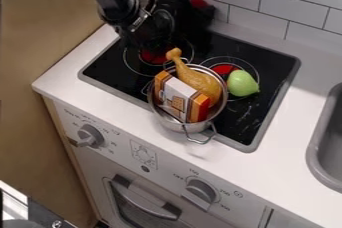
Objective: Put the red object on the left burner
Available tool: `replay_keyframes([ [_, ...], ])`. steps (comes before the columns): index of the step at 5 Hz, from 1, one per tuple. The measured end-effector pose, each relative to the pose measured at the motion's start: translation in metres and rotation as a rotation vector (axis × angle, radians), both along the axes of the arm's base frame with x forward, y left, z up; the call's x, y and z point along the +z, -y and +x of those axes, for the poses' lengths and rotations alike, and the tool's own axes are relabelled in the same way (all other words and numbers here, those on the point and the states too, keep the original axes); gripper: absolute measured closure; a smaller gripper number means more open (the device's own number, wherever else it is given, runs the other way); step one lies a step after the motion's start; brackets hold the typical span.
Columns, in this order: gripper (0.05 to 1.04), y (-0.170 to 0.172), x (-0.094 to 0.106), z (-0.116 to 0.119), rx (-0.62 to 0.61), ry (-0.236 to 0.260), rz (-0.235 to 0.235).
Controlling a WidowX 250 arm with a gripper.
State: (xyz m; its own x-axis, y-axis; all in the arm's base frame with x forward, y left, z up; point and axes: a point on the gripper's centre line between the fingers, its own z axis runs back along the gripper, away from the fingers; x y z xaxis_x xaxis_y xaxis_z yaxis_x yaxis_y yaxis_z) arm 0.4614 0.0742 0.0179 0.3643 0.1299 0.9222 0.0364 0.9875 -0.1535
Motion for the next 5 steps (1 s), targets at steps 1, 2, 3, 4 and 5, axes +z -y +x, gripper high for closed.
replay_keyframes([
  [1,0.249,0.001,0.009,-0.011,0.024,-0.130,-0.039],
  [2,0.249,0.000,0.027,-0.020,0.062,-0.250,-0.057],
  [3,0.249,-0.002,0.046,-0.028,0.087,-0.342,-0.067],
  [4,0.248,-0.002,0.064,-0.040,0.079,-0.406,-0.036],
  [5,0.249,-0.005,0.080,-0.053,0.074,-0.444,0.019],
])
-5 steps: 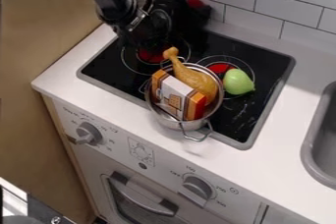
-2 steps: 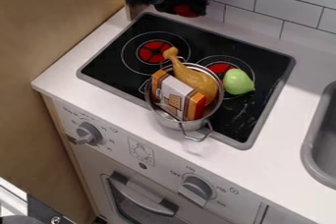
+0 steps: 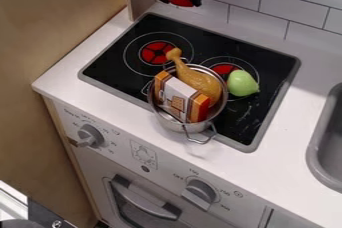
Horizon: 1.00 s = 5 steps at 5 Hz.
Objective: Put the red object on the left burner
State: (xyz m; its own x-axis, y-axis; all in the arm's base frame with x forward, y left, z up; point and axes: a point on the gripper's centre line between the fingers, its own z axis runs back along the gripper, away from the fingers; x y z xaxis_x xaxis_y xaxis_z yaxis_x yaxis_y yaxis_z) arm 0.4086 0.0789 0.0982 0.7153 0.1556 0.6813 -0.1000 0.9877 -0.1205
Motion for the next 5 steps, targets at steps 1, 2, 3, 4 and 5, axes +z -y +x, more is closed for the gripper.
replay_keyframes([
  [1,0.248,-0.003,0.003,-0.019,-0.014,-0.119,0.031],
  [2,0.248,-0.007,0.007,-0.028,-0.045,-0.215,0.068],
  [3,0.248,-0.011,0.009,-0.039,-0.083,-0.315,0.098],
  [4,0.248,-0.018,0.020,-0.045,-0.105,-0.408,0.158],
  [5,0.249,-0.022,0.018,-0.054,-0.127,-0.473,0.198],
])
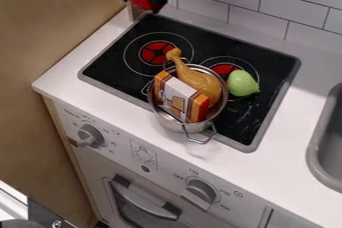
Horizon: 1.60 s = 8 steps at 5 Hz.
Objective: Put the red object on the left burner
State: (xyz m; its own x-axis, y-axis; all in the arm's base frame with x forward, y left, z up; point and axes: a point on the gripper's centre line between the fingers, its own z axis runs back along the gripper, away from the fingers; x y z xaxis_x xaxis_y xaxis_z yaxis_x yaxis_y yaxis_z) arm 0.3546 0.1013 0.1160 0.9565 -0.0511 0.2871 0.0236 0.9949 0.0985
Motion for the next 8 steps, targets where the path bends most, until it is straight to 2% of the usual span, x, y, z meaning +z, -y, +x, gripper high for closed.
replay_keyframes([
  [1,0.248,-0.007,0.000,-0.003,-0.003,-0.018,0.049],
  [2,0.249,-0.009,-0.010,-0.009,0.015,-0.047,0.054],
  [3,0.249,-0.010,-0.029,-0.017,0.024,-0.096,0.048],
  [4,0.248,-0.012,-0.034,-0.024,0.031,-0.134,0.068],
  [5,0.248,-0.011,-0.046,-0.029,0.032,-0.193,0.074],
  [6,0.248,-0.011,-0.056,-0.034,0.027,-0.277,0.090],
  [7,0.248,-0.014,-0.060,-0.030,0.029,-0.319,0.048],
  [8,0.249,-0.013,-0.067,-0.030,0.051,-0.327,-0.024],
])
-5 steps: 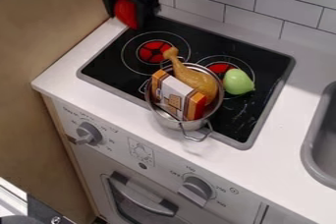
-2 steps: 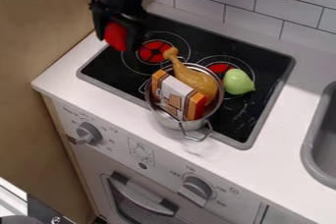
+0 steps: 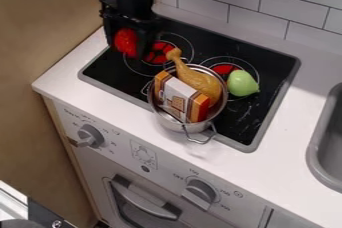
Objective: Put the red object on the left burner
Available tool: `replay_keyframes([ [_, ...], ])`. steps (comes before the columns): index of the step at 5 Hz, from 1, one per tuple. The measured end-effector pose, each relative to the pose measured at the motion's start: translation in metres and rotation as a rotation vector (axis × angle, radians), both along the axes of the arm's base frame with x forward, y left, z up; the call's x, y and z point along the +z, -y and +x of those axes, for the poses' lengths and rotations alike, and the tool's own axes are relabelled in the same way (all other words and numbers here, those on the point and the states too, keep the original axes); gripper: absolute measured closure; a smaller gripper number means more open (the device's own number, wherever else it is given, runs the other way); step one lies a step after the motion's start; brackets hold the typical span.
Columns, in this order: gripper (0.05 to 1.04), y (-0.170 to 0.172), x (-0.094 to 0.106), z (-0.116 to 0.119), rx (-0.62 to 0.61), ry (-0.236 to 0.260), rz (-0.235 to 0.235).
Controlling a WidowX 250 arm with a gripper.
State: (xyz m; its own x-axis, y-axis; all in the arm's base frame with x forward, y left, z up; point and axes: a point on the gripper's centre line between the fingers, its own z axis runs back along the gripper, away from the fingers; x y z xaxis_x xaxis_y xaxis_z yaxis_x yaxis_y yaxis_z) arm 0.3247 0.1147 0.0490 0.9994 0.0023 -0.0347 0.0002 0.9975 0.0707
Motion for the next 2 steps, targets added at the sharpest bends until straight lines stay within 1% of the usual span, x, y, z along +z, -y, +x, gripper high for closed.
replay_keyframes([
  [1,0.216,0.0026,-0.0010,0.0042,0.041,0.037,-0.045],
  [2,0.079,0.0031,-0.0010,0.0046,0.067,0.041,-0.050],
])
